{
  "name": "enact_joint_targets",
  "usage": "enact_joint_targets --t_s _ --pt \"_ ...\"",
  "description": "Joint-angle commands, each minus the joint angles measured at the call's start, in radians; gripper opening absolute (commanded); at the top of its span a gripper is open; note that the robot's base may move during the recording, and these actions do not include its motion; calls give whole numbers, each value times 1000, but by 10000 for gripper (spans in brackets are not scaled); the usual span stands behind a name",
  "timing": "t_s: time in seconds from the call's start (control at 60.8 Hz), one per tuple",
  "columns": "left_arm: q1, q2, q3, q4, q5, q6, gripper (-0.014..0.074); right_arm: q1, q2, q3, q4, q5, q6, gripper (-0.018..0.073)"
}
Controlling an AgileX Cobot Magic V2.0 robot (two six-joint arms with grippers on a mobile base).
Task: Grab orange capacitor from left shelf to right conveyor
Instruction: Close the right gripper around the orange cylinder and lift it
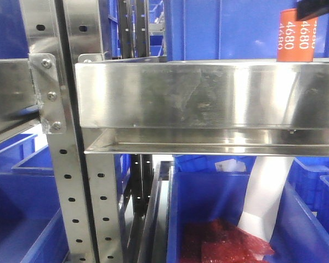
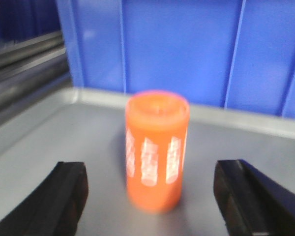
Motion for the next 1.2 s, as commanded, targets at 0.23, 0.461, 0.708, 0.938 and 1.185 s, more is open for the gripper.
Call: enact_joint_targets --t_s 0.23,0.461,0.708,0.938,1.185 --pt "1 -12 -3 -2 -90 -2 -127 0 152 -98 -3 -242 3 622" --pt "1 -12 -3 -2 -90 -2 -127 -16 253 -162 -3 -242 3 622" --pt "1 -12 -3 -2 -90 -2 -127 -42 293 -164 -3 -241 3 531" --pt "1 -12 -3 -2 -90 -2 -127 -42 292 -164 -3 -246 3 97" --pt "1 -12 -3 -2 -90 -2 -127 -42 175 -186 -3 -171 3 55"
